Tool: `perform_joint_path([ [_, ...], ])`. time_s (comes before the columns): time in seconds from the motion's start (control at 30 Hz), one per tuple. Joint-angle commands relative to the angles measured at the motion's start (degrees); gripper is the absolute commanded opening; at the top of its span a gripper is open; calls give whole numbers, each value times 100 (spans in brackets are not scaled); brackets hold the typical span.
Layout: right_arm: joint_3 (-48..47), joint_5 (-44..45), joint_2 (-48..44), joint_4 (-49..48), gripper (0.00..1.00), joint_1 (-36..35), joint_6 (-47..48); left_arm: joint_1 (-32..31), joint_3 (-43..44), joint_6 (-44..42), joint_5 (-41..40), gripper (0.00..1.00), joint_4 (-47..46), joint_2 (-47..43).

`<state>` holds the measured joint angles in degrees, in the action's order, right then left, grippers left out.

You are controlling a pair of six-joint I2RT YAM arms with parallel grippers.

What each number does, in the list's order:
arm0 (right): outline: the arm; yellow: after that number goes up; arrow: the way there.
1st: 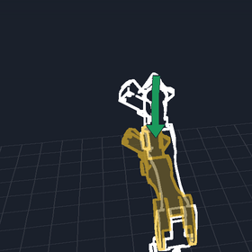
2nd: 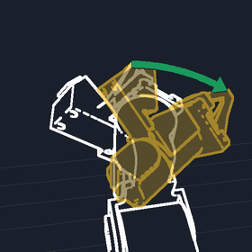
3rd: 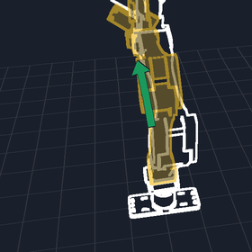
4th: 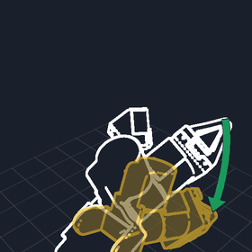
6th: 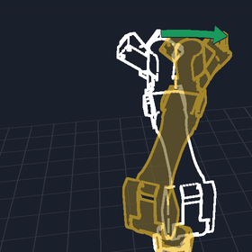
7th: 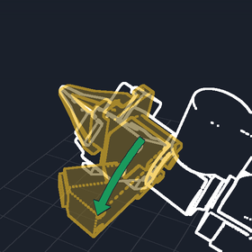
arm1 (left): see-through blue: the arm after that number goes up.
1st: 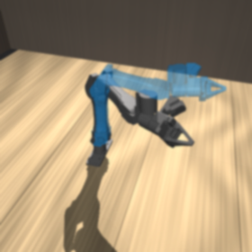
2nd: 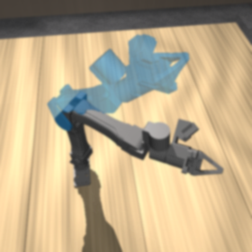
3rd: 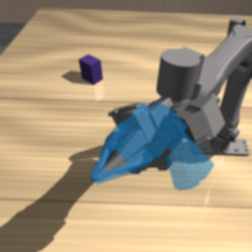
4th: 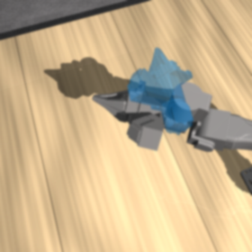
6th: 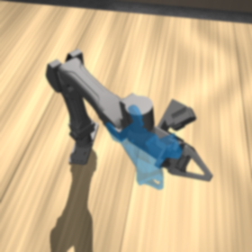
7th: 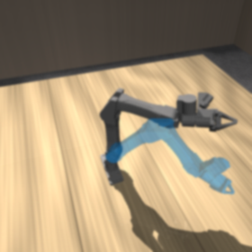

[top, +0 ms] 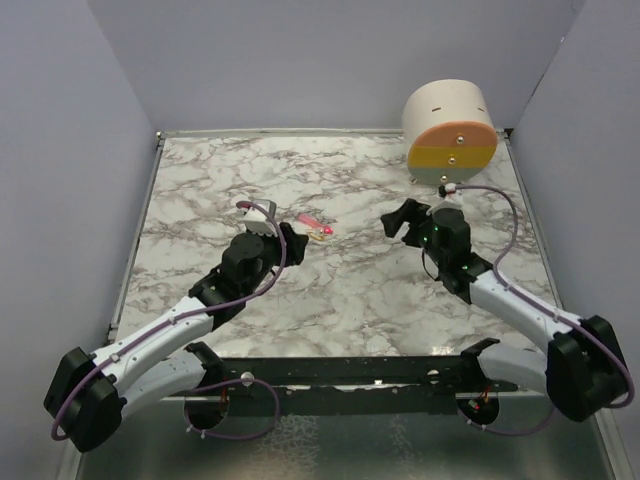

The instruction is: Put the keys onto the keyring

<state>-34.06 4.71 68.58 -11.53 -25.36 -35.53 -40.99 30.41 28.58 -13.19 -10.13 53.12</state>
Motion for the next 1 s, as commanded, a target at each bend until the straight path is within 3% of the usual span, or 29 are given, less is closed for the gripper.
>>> perform_joint_path([
  [0.0,541,2121,-929,166,87,32,-528,6,-90,360,-350,59,-501,-105],
  [0.03,685,2316,-1128,106,88,32,-599,4,-132,379,-327,63,-611,-153],
  [0.07,826,2486,-1326,3,88,34,-599,4,-149,369,-332,88,-685,-198],
  [0.1,938,2472,-1510,-146,88,32,-508,4,-128,364,-358,98,-701,-233],
  [0.47,1029,2404,-2188,297,91,32,-604,-5,330,651,-841,99,-1020,26],
  [0.57,1014,2010,-2257,368,92,32,-629,-5,355,823,-1065,99,-1056,181],
  [0.7,920,1291,-2323,140,94,34,121,-10,180,851,-908,99,-1223,224],
  [0.97,356,1407,-2300,545,95,32,712,-5,118,531,-869,99,-1337,-87],
])
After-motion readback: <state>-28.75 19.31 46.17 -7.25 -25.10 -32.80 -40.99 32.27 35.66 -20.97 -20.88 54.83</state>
